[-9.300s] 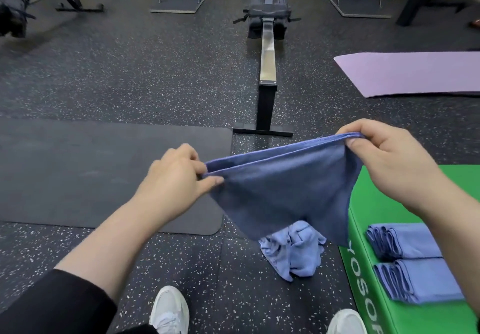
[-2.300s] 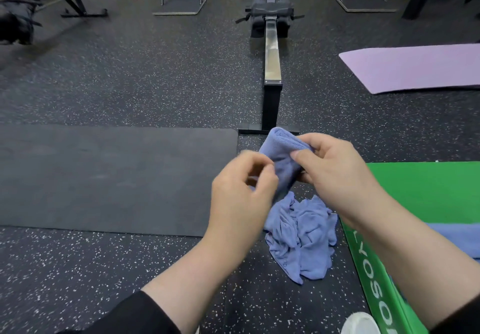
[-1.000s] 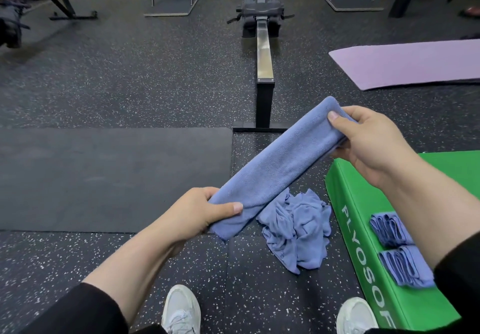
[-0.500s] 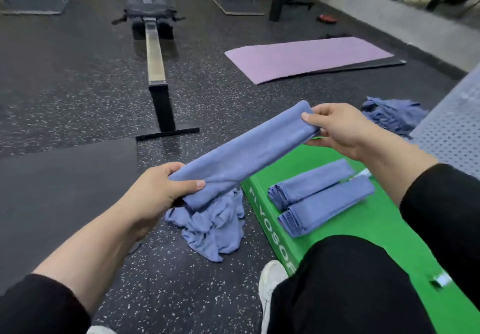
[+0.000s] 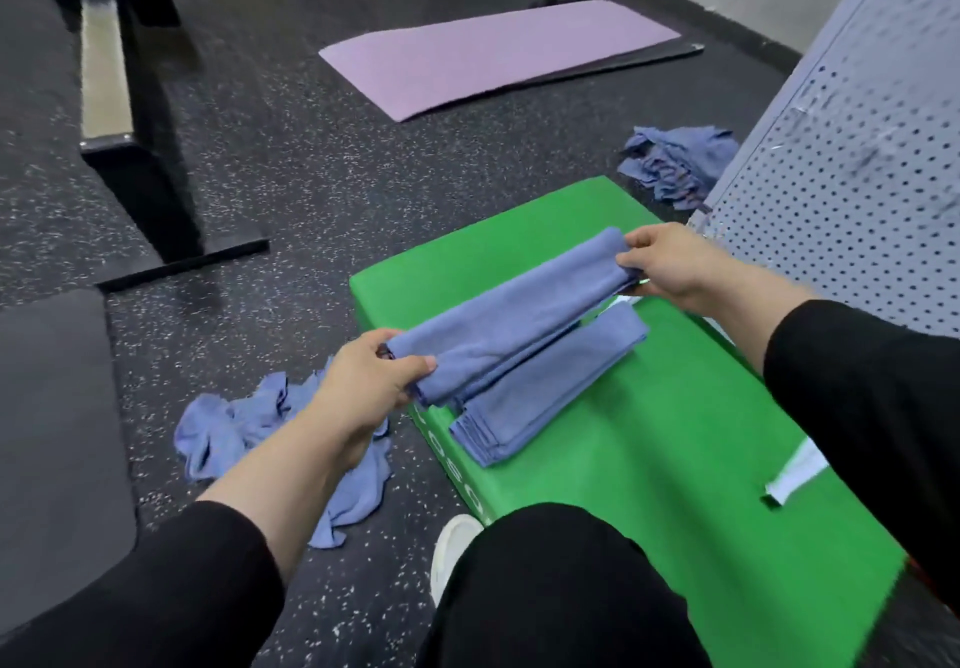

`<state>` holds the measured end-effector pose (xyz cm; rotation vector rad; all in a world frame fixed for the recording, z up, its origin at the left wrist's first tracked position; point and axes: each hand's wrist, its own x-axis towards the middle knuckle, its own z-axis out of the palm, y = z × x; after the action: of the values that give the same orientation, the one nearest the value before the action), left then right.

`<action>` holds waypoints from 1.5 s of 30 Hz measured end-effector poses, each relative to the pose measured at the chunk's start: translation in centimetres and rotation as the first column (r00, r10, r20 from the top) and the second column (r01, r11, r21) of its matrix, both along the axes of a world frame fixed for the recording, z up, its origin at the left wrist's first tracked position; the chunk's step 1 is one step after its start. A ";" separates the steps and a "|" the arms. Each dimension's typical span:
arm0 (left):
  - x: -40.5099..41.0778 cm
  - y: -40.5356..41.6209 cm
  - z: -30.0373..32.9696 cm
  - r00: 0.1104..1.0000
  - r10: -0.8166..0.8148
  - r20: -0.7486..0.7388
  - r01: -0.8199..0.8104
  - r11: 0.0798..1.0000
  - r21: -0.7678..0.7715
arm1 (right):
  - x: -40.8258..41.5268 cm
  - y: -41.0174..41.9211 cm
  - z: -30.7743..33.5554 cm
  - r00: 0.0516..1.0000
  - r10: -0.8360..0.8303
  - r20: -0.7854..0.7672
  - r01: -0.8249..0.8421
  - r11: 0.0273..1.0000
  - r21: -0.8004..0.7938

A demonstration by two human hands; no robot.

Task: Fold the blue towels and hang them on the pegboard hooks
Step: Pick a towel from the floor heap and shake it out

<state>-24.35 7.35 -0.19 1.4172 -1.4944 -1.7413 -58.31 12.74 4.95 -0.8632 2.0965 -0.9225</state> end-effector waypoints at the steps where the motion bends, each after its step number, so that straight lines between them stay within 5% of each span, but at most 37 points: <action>1: -1.1 -0.1 -0.9 1.000 0.014 0.008 -0.014 1.000 0.015 | -0.9 -0.3 -1.2 1.000 -0.009 -0.019 0.010 1.000 0.018; 12: -8.0 -2.8 -9.9 0.970 -0.054 0.238 0.061 0.998 -0.023 | -7.1 -4.7 -11.9 0.963 0.005 -0.271 0.045 0.983 0.178; 18: -8.9 -3.5 -11.4 0.707 -0.052 0.705 0.477 0.771 -0.422 | -7.8 -4.7 -14.3 0.816 0.205 -0.540 -0.023 0.945 0.325; 25: -8.8 -3.1 -11.1 0.670 -0.075 0.739 0.586 0.665 -0.463 | -6.3 -3.9 -14.0 0.708 0.148 -0.691 -0.052 0.986 0.157; 30: -7.8 -4.2 -9.0 0.700 -0.041 0.713 0.562 0.649 -0.514 | -0.5 -6.7 -11.3 0.668 0.245 -0.703 -0.264 0.961 0.084; 35: -2.9 -6.8 -6.2 0.701 0.037 0.712 0.520 0.656 -0.546 | 10.9 -11.4 -7.9 0.601 0.446 -0.663 -0.517 0.850 0.101; 45: 19.2 -8.4 -7.7 0.610 0.218 0.761 0.287 0.835 -0.469 | 33.1 -17.5 -8.3 0.193 0.889 -0.416 -0.723 0.415 0.552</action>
<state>-5.19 -1.03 -7.86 1.9093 -2.2312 -0.4760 -25.25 -4.72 -3.35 -2.1343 1.6804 0.3364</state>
